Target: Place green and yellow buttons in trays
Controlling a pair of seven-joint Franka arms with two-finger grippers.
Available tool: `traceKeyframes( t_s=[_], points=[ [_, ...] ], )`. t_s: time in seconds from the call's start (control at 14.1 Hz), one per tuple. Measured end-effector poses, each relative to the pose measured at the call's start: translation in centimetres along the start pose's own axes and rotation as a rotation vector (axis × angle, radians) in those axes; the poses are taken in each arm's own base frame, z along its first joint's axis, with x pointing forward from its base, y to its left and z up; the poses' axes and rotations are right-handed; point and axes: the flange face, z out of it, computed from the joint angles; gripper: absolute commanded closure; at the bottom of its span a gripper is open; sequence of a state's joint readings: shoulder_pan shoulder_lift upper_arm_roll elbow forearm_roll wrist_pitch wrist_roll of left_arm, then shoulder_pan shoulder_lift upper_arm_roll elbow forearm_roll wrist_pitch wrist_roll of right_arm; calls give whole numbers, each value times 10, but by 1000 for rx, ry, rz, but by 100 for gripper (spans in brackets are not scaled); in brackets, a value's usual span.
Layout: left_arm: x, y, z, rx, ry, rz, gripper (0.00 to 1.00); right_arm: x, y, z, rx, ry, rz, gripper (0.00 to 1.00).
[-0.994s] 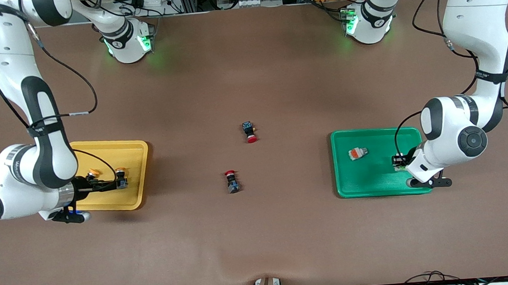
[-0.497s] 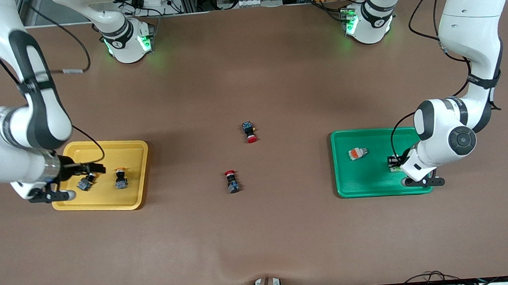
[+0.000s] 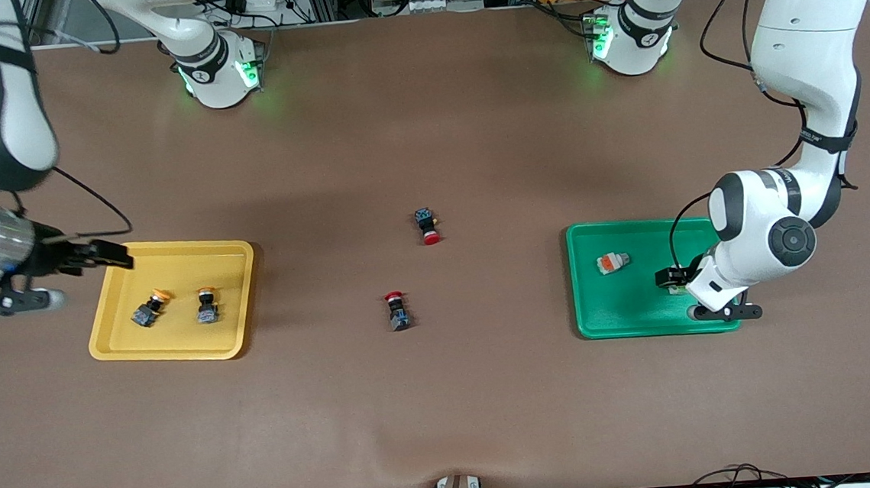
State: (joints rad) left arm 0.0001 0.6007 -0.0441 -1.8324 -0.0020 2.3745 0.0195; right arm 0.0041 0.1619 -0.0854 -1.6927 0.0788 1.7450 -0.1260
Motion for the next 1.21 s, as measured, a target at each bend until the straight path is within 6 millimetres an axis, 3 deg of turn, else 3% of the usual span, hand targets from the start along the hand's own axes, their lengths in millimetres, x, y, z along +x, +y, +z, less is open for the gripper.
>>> traceKeyframes(
  t_s=[0.28, 0.71, 0.85, 0.99, 1.21],
  points=[
    [4, 1, -33, 2, 18, 2, 0, -9, 8, -51, -1, -14, 12, 0],
    [15, 3, -84, 3, 18, 5, 0, -35, 3, -119, -16, 4, 5, 0],
    [18, 3, -102, 3, 19, 6, 0, -52, 2, -127, -14, 31, 4, 0],
    [20, 4, -121, 4, 32, 7, 0, -68, 2, -121, -11, 48, 6, 0],
    [17, 5, -153, 6, 43, 8, 0, -75, 3, -111, -10, 57, 7, 0]
  ],
)
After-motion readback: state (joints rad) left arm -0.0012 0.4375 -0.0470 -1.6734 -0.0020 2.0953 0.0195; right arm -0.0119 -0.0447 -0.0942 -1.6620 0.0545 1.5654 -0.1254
